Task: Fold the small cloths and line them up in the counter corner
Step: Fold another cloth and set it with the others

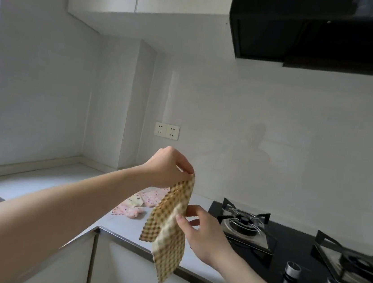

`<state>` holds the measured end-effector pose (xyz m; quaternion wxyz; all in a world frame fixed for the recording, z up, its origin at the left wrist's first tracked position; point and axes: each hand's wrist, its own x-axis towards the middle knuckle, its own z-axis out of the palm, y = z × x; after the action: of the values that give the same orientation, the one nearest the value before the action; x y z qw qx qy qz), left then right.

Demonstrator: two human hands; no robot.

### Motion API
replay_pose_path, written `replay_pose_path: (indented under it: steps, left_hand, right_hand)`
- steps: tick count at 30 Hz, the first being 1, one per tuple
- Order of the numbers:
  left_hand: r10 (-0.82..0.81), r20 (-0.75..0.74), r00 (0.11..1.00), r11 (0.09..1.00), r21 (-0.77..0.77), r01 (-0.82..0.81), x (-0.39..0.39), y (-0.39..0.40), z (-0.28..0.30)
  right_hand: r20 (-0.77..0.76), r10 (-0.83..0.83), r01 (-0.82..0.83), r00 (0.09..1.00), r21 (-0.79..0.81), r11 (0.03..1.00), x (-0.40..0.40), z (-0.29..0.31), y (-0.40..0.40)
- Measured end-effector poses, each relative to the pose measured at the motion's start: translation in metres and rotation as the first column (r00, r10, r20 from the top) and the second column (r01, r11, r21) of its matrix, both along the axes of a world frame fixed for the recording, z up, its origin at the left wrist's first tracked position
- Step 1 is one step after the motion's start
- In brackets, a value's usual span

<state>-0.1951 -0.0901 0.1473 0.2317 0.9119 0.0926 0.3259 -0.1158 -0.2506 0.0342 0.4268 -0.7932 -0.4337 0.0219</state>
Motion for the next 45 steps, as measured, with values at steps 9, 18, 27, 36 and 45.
replay_pose_path:
  steps: [9, 18, 27, 36, 45]
  left_hand:
    - [-0.035, -0.151, 0.988, 0.999, -0.042, 0.029, -0.015, -0.023, 0.018]
    - [-0.089, -0.204, 0.975, 0.993, -0.098, 0.071, -0.013, -0.032, 0.029]
    - [-0.176, -0.26, 0.949, 0.967, -0.224, 0.118, -0.019, -0.03, 0.02]
    - [-0.105, -0.248, 0.963, 0.982, -0.178, 0.062, -0.021, 0.0, 0.003]
    - [0.097, -0.366, 0.925, 0.977, 0.212, -0.019, -0.014, 0.039, -0.038]
  right_hand:
    - [0.059, -0.224, 0.216, 0.973, 0.115, 0.97, 0.003, 0.005, -0.034]
    - [0.006, -0.12, 0.118, 0.993, 0.116, 0.986, -0.013, 0.018, -0.034]
    - [-0.142, 0.032, -0.036, 0.989, -0.027, 0.999, -0.008, 0.013, -0.027]
    - [0.003, -0.131, 0.13, 0.991, -0.067, 0.989, 0.026, 0.011, -0.025]
    - [-0.081, -0.139, 0.134, 0.987, -0.07, 0.988, 0.065, 0.009, -0.031]
